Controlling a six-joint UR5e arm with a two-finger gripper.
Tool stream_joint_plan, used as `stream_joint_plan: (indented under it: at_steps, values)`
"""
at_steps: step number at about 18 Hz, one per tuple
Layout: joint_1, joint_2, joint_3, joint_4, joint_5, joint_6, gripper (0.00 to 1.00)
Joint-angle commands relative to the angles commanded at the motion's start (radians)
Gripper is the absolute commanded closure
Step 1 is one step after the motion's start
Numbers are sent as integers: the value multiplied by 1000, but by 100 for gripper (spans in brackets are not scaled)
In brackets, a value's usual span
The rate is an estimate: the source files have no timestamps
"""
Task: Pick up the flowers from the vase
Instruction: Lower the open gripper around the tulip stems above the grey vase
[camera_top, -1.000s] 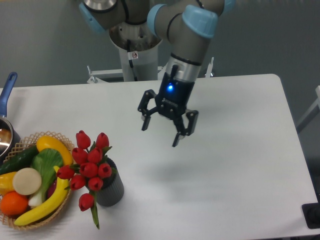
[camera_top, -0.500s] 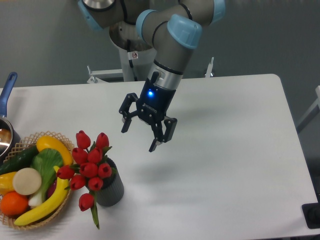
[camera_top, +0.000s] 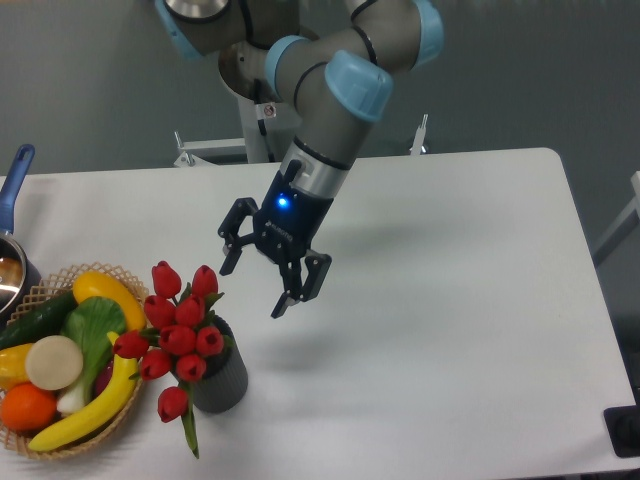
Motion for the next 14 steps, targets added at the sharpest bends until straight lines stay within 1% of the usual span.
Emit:
stream_joint_plan:
  at_steps: [5,8,10,12,14]
  values:
    - [-17,-9,11,2,-2,-2,0]
    - [-28,-29,18,2,-2,2,0]
    - [-37,-32,28,2,-34,-2,0]
    - [-41,-51,38,2,-46,-9,0]
    - [-48,-54,38,2,-58,-20,0]
